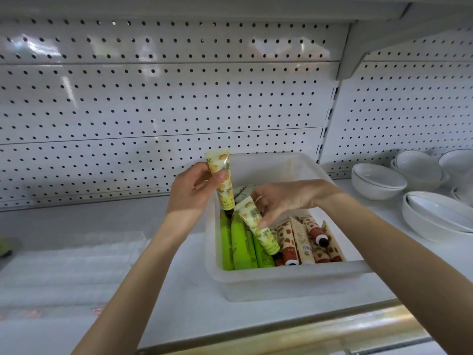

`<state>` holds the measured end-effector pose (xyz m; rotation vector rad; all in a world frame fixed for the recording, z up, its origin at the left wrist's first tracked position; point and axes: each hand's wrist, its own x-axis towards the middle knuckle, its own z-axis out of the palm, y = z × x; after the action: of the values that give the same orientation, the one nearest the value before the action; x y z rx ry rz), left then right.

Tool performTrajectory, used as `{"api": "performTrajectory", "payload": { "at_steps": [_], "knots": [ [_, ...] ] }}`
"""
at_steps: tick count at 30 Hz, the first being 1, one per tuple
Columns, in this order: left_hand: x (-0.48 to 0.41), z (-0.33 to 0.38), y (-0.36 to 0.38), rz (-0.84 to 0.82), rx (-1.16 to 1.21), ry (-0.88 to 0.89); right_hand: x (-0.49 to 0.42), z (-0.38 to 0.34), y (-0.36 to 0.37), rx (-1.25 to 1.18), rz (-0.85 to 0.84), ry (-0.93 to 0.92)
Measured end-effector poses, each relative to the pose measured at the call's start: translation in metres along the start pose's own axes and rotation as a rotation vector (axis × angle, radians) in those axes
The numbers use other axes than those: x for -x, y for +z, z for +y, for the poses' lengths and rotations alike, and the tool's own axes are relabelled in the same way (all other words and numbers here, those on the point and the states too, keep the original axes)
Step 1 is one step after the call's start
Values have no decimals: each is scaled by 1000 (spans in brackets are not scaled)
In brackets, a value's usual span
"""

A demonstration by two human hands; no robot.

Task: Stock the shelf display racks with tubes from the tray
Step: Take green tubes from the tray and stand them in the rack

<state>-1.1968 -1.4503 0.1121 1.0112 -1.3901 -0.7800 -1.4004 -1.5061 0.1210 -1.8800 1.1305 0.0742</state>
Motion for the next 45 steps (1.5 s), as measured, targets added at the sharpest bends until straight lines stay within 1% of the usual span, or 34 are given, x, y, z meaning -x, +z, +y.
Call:
{"api": "performTrajectory", "payload": {
  "at_steps": [4, 8, 12, 16, 21, 25, 29, 38, 45],
  "knots": [
    [5, 15, -3, 26, 80, -27, 3, -5, 0, -131, -32, -164],
    [13, 32, -11, 73, 102, -22, 9, -6, -4, -378, -41, -265],
    [28, 45, -19, 121, 112, -36, 17, -17, -7, -579, 28, -363],
    [42, 53, -32, 178, 94, -43, 29, -43, -3, -607, 76, -451],
    [56, 61, -51, 219, 83, -26, 39, -78, 25, -591, 128, -575],
    [61, 62, -67, 212, 82, -27, 33, -95, 46, -527, 239, -523],
    [63, 60, -91, 189, 98, -42, 25, -114, 66, -556, 310, -537],
    [54, 55, -180, 32, 50, -123, -23, -170, 117, -626, 485, -505],
    [59, 36, -235, -71, 53, -142, -44, -209, 160, -640, 608, -462]
  ]
}}
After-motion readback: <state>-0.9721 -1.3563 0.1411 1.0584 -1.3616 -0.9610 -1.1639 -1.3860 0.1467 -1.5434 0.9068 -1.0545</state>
